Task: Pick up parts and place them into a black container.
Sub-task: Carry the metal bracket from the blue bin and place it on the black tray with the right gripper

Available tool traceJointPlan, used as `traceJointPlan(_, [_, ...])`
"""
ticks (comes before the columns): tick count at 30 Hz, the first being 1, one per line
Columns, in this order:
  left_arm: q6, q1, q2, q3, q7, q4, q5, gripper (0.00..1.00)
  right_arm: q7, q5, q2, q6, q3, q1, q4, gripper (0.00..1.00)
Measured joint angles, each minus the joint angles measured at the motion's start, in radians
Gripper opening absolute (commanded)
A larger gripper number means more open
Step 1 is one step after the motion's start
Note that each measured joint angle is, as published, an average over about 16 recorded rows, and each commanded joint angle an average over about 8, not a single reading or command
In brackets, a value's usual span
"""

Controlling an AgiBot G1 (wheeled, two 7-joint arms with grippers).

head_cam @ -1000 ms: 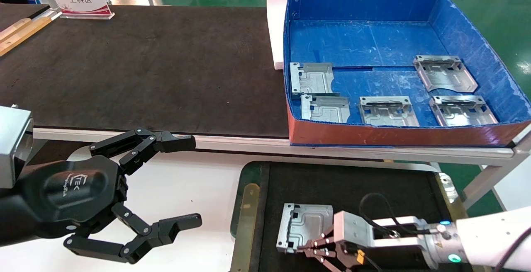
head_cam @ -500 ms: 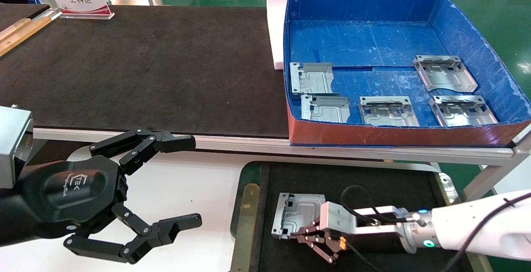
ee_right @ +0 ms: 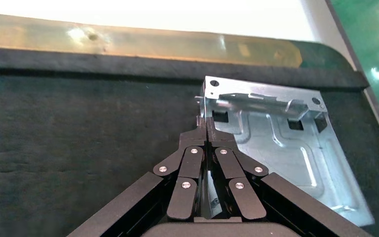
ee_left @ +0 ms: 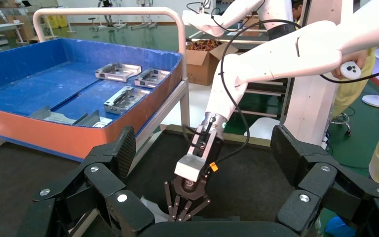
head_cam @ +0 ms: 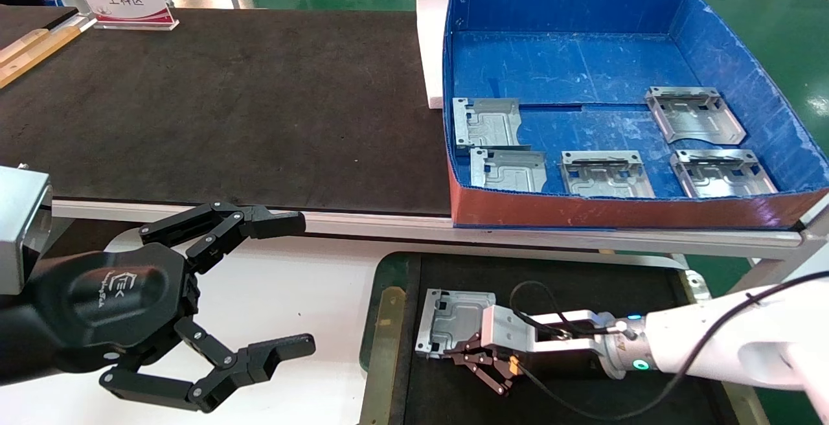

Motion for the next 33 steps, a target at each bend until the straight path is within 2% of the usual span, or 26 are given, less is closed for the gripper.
traceJointPlan(15, [0.0, 0.0, 0.0, 0.0, 0.0, 0.0, 0.0, 1.0, -0.116, -0.019, -0.082, 0.024, -0.008, 0.069, -0.186, 0.0])
traceJointPlan(33, [0.0, 0.0, 0.0, 0.0, 0.0, 0.0, 0.0, 1.0, -0.174, -0.029, -0.128, 0.089, -0.012, 0.116, -0.289, 0.0])
